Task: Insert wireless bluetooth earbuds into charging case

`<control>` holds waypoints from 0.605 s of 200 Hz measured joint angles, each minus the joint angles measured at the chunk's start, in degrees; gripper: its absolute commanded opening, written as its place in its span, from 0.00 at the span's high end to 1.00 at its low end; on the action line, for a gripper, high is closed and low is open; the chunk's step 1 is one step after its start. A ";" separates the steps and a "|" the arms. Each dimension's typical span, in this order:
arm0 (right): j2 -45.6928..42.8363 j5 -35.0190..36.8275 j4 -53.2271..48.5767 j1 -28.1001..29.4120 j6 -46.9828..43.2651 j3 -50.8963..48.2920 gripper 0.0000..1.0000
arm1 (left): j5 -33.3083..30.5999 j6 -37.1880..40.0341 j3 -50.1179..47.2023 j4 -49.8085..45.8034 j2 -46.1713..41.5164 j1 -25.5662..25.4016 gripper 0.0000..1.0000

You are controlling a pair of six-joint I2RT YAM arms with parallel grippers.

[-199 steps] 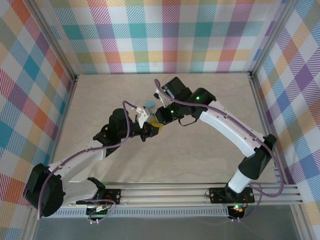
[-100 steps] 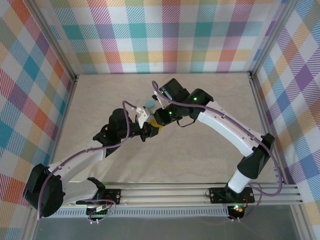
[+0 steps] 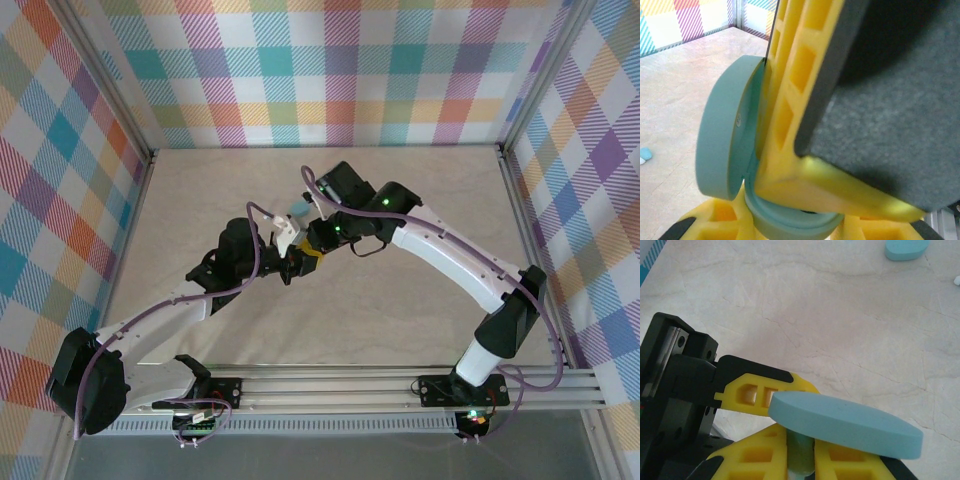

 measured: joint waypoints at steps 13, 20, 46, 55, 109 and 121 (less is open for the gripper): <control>-0.13 0.74 0.04 0.17 0.00 0.00 0.85 | 0.00 0.00 0.00 0.07 0.00 0.00 1.00; -0.17 1.05 0.13 0.24 0.00 0.00 0.85 | 0.02 0.02 0.00 0.15 0.00 0.00 1.00; -0.37 2.05 0.24 0.37 0.02 0.00 0.86 | 0.02 0.02 0.00 0.22 -0.04 0.00 1.00; -0.39 2.43 0.24 0.37 0.04 0.00 0.86 | 0.02 0.00 0.00 0.24 -0.04 0.00 1.00; -0.50 3.39 0.39 0.50 0.07 0.00 0.86 | -0.09 -0.04 0.00 0.44 -0.04 0.00 1.00; -0.50 3.58 0.42 0.55 0.02 0.00 0.85 | -0.17 -0.13 0.00 0.48 -0.04 0.00 1.00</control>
